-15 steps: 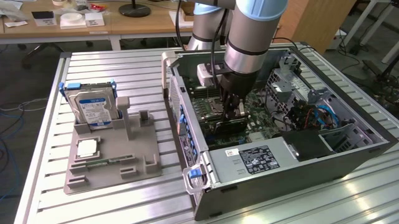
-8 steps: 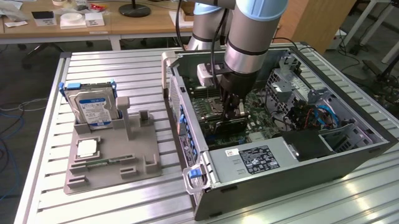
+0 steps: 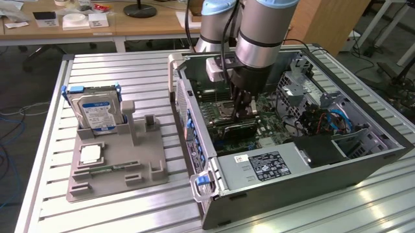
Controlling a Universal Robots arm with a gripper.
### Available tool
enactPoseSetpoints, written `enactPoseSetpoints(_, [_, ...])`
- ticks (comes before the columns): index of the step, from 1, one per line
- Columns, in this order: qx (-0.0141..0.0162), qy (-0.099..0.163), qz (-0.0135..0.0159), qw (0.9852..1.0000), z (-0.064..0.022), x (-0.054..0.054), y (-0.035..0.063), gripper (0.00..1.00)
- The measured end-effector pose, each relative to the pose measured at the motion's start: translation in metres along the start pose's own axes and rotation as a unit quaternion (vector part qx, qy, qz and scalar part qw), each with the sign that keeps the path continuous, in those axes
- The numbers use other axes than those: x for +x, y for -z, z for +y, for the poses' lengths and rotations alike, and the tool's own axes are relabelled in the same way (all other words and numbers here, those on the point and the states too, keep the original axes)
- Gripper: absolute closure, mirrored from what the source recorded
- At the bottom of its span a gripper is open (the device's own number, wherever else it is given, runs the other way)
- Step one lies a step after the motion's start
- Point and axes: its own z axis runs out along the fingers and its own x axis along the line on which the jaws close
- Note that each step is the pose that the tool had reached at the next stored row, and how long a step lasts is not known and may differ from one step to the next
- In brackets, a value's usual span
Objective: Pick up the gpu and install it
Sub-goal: 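Press down on the gpu until it lock into place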
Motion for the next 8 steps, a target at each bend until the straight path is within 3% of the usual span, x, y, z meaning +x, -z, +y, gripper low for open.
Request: enactPoseSetpoints(8, [0.0002, 0.0, 0.0002, 1.0, -0.0007, -0.001, 0.0226, 0.89])
